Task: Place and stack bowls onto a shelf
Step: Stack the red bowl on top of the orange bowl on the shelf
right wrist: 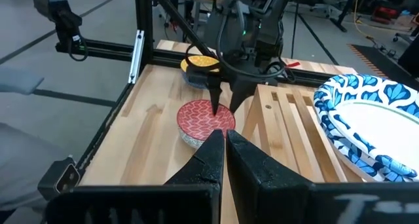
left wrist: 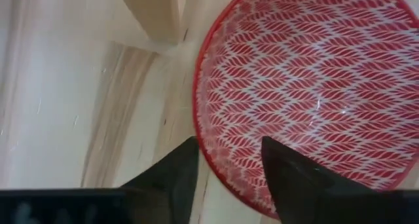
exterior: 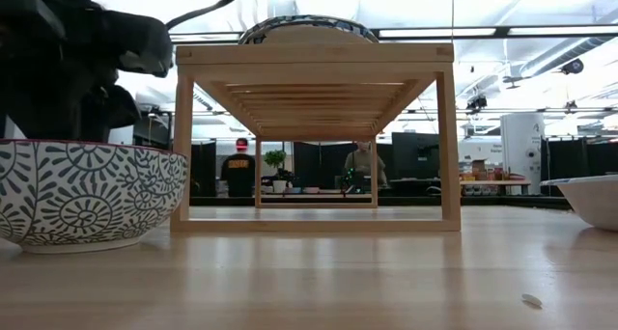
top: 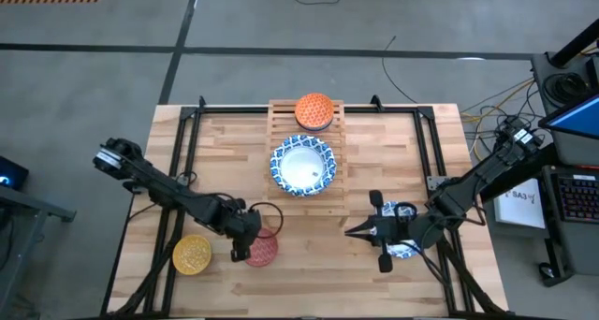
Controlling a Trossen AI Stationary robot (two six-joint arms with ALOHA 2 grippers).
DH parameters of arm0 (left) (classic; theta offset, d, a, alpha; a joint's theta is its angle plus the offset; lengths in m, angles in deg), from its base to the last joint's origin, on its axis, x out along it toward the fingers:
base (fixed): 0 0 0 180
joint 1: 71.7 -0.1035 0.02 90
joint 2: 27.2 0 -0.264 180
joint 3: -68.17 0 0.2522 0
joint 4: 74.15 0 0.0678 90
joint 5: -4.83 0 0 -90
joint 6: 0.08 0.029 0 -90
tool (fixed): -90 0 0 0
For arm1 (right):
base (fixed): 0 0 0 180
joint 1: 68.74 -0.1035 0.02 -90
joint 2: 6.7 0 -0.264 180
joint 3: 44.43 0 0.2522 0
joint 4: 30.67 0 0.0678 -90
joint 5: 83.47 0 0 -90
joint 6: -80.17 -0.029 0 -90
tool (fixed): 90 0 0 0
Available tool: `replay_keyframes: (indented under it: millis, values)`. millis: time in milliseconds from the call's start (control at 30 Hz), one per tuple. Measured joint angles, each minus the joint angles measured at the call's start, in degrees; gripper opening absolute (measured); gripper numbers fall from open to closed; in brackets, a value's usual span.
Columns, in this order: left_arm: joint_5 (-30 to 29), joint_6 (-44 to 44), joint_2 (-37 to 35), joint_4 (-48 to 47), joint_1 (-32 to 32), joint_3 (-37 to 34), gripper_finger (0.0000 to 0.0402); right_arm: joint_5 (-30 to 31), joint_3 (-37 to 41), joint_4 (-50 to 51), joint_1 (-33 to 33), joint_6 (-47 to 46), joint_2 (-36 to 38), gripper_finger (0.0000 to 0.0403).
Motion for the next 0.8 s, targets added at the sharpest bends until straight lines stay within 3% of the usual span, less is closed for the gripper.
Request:
replay_keyframes:
  millis: [267, 567, 800]
  values:
    - [0.1, -0.2, -0.1, 0.3, 0.0, 0.0, 0.0014, 0.0, 0.9, 0.0, 0.0, -0.2, 0.0, 0.0009]
    - [1.4, 3.1, -3.2, 0.1, 0.4, -0.1, 0.0003, 0.0, 2.0, 0.0, 0.0, -1.1, 0.0, 0.0009]
    - [3.2, 8.6, -11.7, 2.4, 0.9, 0.3, 0.0002, 0.0, 2.3, 0.0, 0.0, -1.0, 0.0, 0.0009]
